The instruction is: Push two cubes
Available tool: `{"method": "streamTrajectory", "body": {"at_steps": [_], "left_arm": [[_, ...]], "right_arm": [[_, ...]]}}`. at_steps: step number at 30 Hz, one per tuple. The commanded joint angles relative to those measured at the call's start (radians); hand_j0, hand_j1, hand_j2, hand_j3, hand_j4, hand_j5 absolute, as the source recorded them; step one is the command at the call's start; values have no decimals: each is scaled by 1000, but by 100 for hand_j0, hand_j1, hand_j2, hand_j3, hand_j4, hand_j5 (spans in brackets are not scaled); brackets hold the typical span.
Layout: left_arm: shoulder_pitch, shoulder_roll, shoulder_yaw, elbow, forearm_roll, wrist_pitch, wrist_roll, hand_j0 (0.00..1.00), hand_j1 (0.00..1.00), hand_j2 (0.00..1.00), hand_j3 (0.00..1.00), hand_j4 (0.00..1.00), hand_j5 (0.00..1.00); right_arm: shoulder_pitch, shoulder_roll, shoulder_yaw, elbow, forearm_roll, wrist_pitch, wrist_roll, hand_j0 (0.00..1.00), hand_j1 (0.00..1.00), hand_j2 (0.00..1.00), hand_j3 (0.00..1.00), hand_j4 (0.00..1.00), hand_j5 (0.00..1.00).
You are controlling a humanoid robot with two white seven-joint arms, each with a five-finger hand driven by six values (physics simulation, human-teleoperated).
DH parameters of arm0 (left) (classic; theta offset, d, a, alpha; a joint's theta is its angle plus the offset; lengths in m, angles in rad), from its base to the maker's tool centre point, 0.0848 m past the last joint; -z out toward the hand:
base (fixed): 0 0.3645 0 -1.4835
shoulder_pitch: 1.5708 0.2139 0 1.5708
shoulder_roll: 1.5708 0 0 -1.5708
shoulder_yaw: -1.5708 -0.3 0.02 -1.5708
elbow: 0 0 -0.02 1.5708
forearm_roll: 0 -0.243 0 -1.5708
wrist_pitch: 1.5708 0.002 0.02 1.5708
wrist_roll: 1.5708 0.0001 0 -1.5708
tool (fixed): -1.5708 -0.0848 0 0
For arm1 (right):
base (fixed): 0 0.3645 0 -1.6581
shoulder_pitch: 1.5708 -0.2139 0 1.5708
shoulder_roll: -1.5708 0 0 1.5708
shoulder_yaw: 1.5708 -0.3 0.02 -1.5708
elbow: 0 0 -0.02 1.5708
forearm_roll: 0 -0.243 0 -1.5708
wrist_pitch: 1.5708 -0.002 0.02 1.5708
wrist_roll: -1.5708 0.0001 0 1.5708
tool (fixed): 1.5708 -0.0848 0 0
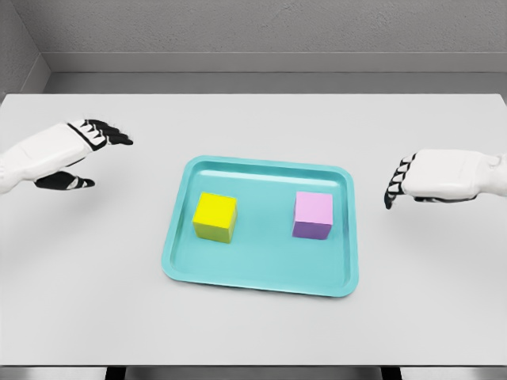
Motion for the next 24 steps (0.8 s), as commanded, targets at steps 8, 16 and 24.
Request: {"method": "streamTrajectory", "body": {"at_steps": [8, 16, 24], "left_arm": [[-5, -19, -16, -4, -187, 1, -5, 67, 67, 67, 67, 67, 67], [-8, -30, -24, -85, -198, 1, -32, 65, 65, 65, 65, 65, 65], [-12, -82, -82, -136, -222, 1, -89, 65, 65, 65, 65, 65, 65]], "right_arm": [[25, 165, -4, 102, 23, 2, 0, 57, 57, 57, 57, 57, 57], [44, 191, -1, 112, 35, 2, 0, 57, 57, 57, 57, 57, 57], [44, 209, -1, 114, 49, 2, 0, 57, 57, 57, 57, 57, 57]]}}
